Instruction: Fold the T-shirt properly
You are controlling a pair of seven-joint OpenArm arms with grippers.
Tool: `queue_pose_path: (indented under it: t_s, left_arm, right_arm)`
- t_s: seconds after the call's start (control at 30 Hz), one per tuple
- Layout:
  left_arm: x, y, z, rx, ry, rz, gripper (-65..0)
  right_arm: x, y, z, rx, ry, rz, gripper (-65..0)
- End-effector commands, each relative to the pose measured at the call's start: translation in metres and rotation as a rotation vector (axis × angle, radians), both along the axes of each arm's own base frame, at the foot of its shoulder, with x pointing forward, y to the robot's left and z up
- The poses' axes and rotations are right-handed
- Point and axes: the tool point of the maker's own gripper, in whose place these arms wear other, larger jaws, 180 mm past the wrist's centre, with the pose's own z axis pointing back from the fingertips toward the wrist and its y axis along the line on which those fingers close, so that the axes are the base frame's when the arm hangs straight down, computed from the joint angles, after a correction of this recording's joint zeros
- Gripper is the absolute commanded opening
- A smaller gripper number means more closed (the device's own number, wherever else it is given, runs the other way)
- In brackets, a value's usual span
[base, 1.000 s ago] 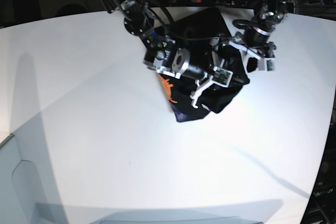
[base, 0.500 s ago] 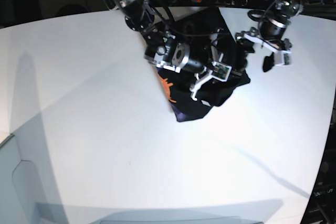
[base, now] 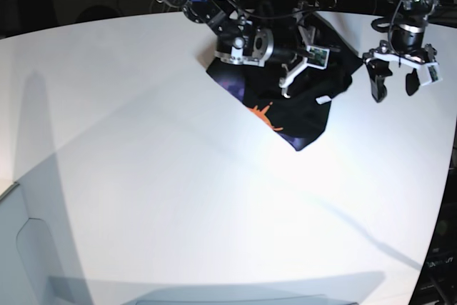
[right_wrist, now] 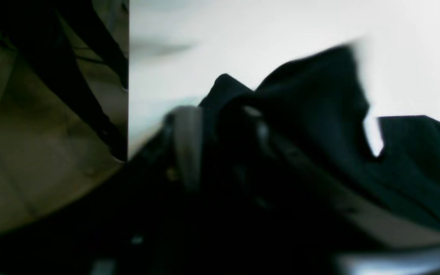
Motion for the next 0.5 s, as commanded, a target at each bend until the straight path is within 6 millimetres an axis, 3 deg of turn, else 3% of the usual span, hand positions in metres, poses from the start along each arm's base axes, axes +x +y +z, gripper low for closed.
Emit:
queue_pose_path:
  t_s: [0.0,0.13,0.33,0.47]
  left_arm:
    - [0.003,0.002,0.011,0.012,-0.038,-0.006,-13.4]
    - [0.003,0.000,0.011,0.009,-0.040,-0.006,-13.4]
    - [0.001,0.002,0.017,-0.090,-0.089,0.043,-13.4]
    - [0.001,0.001,0.023,-0.170,-0.125,0.058,-13.4]
  right_arm:
    - [0.009,0.009,0.029,0.091,-0.024,-0.029,-39.4]
    - [0.011,-0.003,0.056,0.142,-0.092,-0.044,-28.9]
    - [0.036,-0.037,0.083,0.181,-0.163,-0.153,-28.3]
    - [0.052,-0.063,0.074,0.143,-0.173,-0.220,-28.3]
